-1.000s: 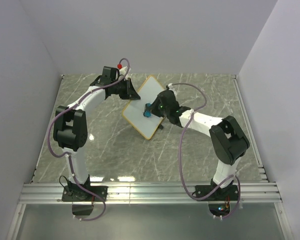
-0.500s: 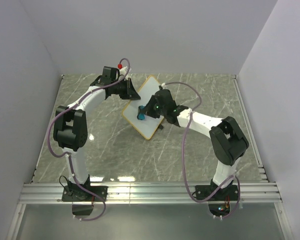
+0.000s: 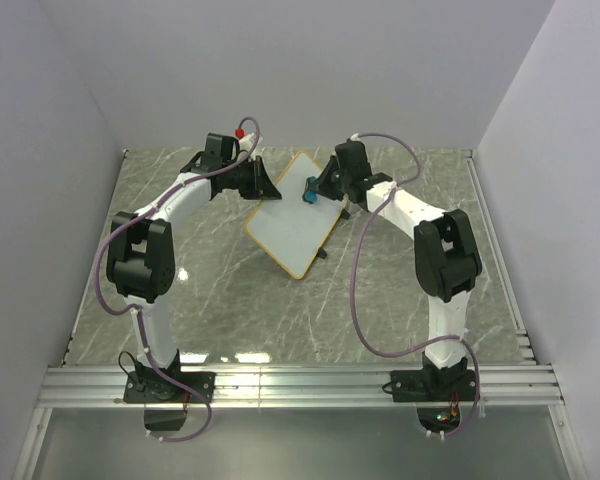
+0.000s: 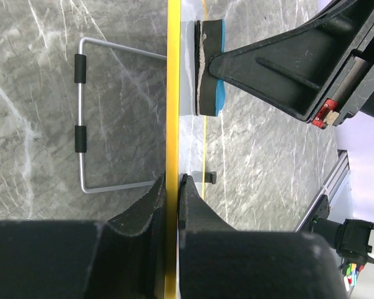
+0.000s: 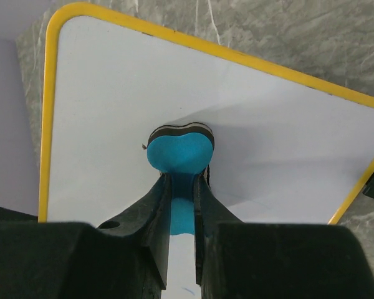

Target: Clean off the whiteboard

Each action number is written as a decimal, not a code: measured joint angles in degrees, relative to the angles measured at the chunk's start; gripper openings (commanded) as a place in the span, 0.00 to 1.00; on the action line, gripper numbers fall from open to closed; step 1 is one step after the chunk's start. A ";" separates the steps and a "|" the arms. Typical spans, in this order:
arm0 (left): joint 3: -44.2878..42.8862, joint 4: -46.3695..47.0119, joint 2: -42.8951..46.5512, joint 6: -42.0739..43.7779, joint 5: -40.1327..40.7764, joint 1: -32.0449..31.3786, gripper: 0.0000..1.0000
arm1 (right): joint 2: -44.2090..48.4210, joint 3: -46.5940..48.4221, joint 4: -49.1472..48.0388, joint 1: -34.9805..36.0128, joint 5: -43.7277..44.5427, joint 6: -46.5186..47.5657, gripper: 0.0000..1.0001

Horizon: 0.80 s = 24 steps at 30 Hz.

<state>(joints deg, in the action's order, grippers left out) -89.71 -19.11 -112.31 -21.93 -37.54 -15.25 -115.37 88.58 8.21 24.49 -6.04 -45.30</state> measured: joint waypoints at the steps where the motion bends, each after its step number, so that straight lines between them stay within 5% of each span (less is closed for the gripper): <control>1: 0.00 0.00 0.00 -0.02 0.02 0.00 0.00 | -0.07 0.13 0.17 0.00 0.00 0.07 0.00; 6: 0.00 -0.11 0.00 -0.07 -0.02 0.00 0.00 | 1.44 -3.80 -3.76 0.00 0.11 -0.90 0.00; 15: -0.04 -0.11 0.13 0.02 -0.11 -0.11 0.00 | 12.50 -25.20 -9.70 5.88 2.49 -3.43 0.00; 24: -0.04 -0.11 0.20 0.96 0.04 -0.04 0.00 | 15.06 -22.18 -8.39 18.34 2.78 -3.37 0.00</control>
<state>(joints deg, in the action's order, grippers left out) -89.76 -19.22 -112.12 -20.97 -37.50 -15.29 -100.31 66.39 -0.19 42.83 -3.27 -48.66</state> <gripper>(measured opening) 0.105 0.203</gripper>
